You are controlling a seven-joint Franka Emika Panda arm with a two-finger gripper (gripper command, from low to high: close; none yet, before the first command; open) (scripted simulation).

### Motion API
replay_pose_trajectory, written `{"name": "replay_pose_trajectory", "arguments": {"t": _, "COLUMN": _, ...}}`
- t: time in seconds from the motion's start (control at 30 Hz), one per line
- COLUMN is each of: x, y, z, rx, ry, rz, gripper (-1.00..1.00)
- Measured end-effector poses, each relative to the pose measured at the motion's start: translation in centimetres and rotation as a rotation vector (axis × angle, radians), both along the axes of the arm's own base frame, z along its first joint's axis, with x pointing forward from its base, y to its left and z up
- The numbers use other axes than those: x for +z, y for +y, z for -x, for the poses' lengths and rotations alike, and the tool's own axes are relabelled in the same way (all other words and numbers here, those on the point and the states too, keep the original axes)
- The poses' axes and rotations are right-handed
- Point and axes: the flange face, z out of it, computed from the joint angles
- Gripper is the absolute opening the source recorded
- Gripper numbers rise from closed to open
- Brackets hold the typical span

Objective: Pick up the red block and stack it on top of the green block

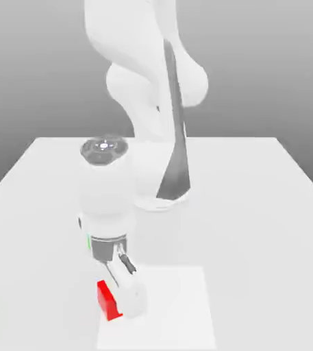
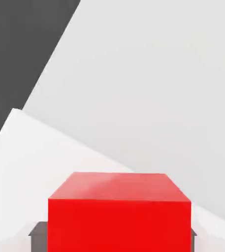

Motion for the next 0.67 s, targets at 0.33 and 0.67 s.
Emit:
{"name": "replay_pose_trajectory", "arguments": {"t": 0.33, "x": 4.8, "y": -17.6, "z": -2.3, "rx": -0.333, "ry": 0.0, "rz": -0.008, "gripper": -1.0}}
{"name": "replay_pose_trajectory", "arguments": {"t": 0.67, "x": -0.1, "y": -26.7, "z": -0.8, "rx": -0.486, "ry": 0.001, "rz": 0.0, "gripper": 1.0}}
